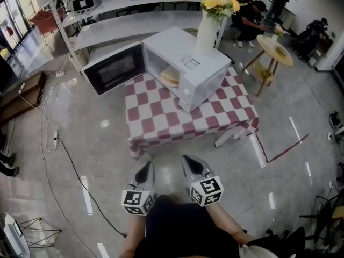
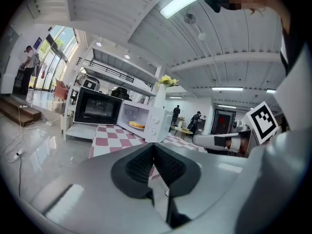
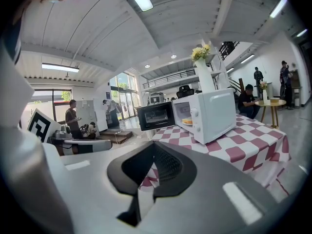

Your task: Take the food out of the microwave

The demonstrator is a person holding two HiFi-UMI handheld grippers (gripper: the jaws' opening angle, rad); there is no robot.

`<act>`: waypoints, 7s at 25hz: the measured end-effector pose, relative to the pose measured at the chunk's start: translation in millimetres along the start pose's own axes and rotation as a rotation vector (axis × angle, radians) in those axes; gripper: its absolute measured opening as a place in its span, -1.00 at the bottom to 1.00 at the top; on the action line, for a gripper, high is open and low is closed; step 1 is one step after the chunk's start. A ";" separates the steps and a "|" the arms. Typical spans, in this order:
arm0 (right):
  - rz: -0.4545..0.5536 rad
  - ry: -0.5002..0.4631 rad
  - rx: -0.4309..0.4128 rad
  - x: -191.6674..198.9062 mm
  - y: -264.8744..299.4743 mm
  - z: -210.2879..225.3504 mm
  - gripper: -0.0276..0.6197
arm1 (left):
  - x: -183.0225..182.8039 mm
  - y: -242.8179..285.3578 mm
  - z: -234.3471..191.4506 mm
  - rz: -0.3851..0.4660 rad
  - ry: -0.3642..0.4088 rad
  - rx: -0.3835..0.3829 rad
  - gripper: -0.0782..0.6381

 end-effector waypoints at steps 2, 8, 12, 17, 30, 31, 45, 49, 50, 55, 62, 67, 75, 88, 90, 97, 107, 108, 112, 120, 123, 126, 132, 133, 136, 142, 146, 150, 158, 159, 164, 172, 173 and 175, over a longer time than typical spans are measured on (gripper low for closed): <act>-0.003 0.002 -0.005 1.3 0.9 0.0 -0.91 | 1.6 -1.4 -0.5 -0.002 0.000 -0.007 -0.76; -0.006 0.006 -0.022 2.4 0.8 -5.6 -0.91 | 2.4 -10.5 -3.8 -0.002 -0.003 -0.032 -0.76; -0.011 0.007 -0.036 4.3 0.9 -9.6 -0.91 | 1.9 -13.8 -6.1 -0.002 -0.006 -0.043 -0.76; -0.016 0.016 -0.040 4.6 2.9 -11.3 -0.91 | -1.9 -14.3 -10.0 -0.002 -0.012 -0.051 -0.76; -0.006 0.020 -0.038 -12.3 42.5 5.7 -0.91 | -20.2 23.1 -25.7 -0.009 -0.003 -0.029 -0.76; -0.005 0.021 -0.037 -14.3 45.8 6.9 -0.91 | -21.5 26.5 -27.6 -0.010 -0.005 -0.028 -0.76; 0.005 0.039 0.013 -32.0 90.5 36.8 -0.91 | -44.5 80.0 -44.9 -0.027 -0.004 0.012 -0.76; -0.001 0.041 0.001 -35.6 105.7 37.6 -0.91 | -48.0 92.5 -52.7 -0.034 -0.018 0.020 -0.76; -0.002 0.040 -0.002 -36.8 109.3 37.9 -0.91 | -48.6 95.6 -54.8 -0.036 -0.024 0.021 -0.76; -0.008 0.046 0.012 -41.9 125.0 48.5 -0.91 | -51.4 113.7 -64.1 -0.051 -0.029 0.027 -0.76; -0.021 0.059 0.036 -50.3 148.0 62.1 -0.91 | -61.6 140.8 -79.3 -0.073 -0.036 0.047 -0.76; -0.029 0.067 0.063 -53.6 164.5 72.6 -0.91 | -69.0 161.0 -90.8 -0.087 -0.042 0.064 -0.76; -0.041 0.076 0.107 -56.1 187.1 84.9 -0.91 | -72.5 193.0 -107.4 -0.122 -0.044 0.099 -0.76; -0.062 0.109 0.186 -52.4 212.6 105.1 -0.91 | -74.0 245.6 -116.1 -0.172 -0.061 0.191 -0.76; -0.063 0.118 0.195 -51.6 216.8 107.3 -0.91 | -73.3 253.1 -118.0 -0.180 -0.065 0.202 -0.76; -0.061 0.120 0.218 -54.7 231.1 113.9 -0.91 | -73.8 277.6 -124.1 -0.201 -0.100 0.243 -0.76; -0.074 0.124 0.238 -54.5 248.0 120.3 -0.91 | -74.5 308.6 -132.5 -0.233 -0.204 0.280 -0.76; -0.074 0.122 0.239 -55.0 250.2 120.2 -0.91 | -74.1 311.7 -133.2 -0.239 -0.216 0.283 -0.76; -0.072 0.127 0.246 -55.8 257.2 120.5 -0.91 | -71.7 325.7 -134.5 -0.257 -0.299 0.300 -0.76; -0.062 0.127 0.271 -52.4 268.0 126.1 -0.91 | -68.4 354.3 -140.0 -0.277 -0.391 0.334 -0.76; -0.065 0.121 0.283 -50.0 272.6 129.3 -0.91 | -67.0 365.3 -142.2 -0.303 -0.435 0.333 -0.76; -0.065 0.126 0.296 -48.7 276.3 133.5 -0.91 | -66.0 376.6 -143.8 -0.324 -0.483 0.334 -0.76; -0.064 0.127 0.308 -47.4 282.1 138.6 -0.91 | -63.7 395.1 -147.5 -0.340 -0.594 0.343 -0.76; -0.064 0.127 0.310 -47.1 283.0 139.6 -0.91 | -62.5 397.6 -148.4 -0.342 -0.614 0.342 -0.76; -0.066 0.130 0.313 -46.3 286.2 141.9 -0.91 | -58.4 404.7 -152.6 -0.343 -0.662 0.338 -0.76; -0.056 0.127 0.321 -50.4 295.0 146.4 -0.91 | -54.6 423.1 -159.8 -0.338 -0.759 0.322 -0.76; -0.055 0.120 0.321 -51.2 299.8 147.6 -0.91 | -49.4 434.7 -159.3 -0.349 -0.822 0.337 -0.62; -0.065 0.089 0.319 -49.4 300.9 146.9 -0.91 | -43.3 442.9 -157.1 -0.364 -0.884 0.344 -0.54; -0.078 0.093 0.326 -47.8 297.3 148.8 -0.91 | -47.0 456.8 -147.8 -0.341 -0.962 0.356 -0.47; -0.078 0.094 0.328 -48.0 296.7 148.9 -0.91 | -47.1 458.5 -147.4 -0.339 -0.970 0.352 -0.48; -0.074 0.100 0.331 -47.0 295.5 149.3 -0.91 | -42.8 466.4 -151.9 -0.322 -1.032 0.307 -0.68; -0.067 0.088 0.323 -48.3 295.3 147.2 -0.91 | -45.6 466.3 -153.4 -0.294 -1.135 0.303 -0.72; -0.065 0.086 0.323 -49.6 295.3 147.6 -0.91 | -46.5 465.8 -153.6 -0.292 -1.133 0.307 -0.73; -0.060 0.085 0.327 -50.9 295.0 149.8 -0.91 | -47.2 464.7 -154.6 -0.293 -1.135 0.314 -0.73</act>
Point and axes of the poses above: the fingertips, and each gripper's own axes: y forward along the fingers, z to its right, x out of its underside, the point moved 1 cm from there along -y, backward along the fingers, and after that the axes turned 5 degrees about -y, right-handed, at the moved point
